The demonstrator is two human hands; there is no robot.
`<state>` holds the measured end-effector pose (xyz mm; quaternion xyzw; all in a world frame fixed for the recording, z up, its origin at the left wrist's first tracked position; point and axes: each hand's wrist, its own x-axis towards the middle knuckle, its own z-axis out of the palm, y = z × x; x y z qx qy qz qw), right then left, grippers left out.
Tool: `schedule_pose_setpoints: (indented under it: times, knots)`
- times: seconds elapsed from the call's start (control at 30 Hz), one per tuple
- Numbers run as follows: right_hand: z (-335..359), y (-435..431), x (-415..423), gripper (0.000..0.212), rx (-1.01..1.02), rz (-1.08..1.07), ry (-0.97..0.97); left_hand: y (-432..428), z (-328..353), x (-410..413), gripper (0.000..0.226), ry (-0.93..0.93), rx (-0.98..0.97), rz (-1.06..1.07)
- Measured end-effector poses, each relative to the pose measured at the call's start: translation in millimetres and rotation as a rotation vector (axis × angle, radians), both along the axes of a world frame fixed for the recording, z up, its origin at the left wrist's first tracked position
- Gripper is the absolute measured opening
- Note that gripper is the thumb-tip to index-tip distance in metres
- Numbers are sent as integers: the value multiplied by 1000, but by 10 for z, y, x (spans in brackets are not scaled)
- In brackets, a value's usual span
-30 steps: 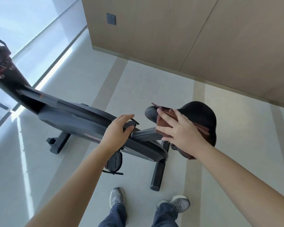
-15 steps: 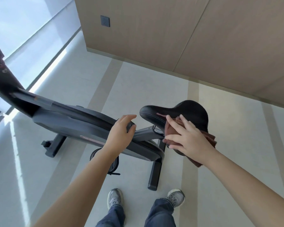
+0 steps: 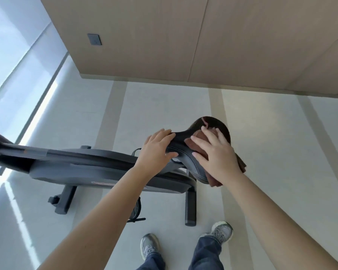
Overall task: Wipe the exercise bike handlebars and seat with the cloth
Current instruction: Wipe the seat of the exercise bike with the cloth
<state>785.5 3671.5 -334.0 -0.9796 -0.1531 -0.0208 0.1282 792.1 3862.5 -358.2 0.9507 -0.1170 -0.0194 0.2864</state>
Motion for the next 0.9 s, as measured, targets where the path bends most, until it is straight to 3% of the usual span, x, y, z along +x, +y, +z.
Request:
schedule_pose_setpoints:
  times: [0.13,0.33,0.5,0.73,0.9]
  knots:
    - [-64,-86,-45,36,56,-17,-54,-59,-47,132,54,-46,22,-9]
    - [-45,-144,594,39,103,-350,47,-51,-84,158,49,-135,28,-14]
    - [-148,-144,-223,34,224,-286,-108,-49,-88,168,47,-123,15,-1]
    - [-74,-195,472,37,230,-483,68,-33,-102,234,48,-84,-6,11]
    - [-123,-15,-120,47,157,-454,-43,-34,-99,207,47,-74,5,1]
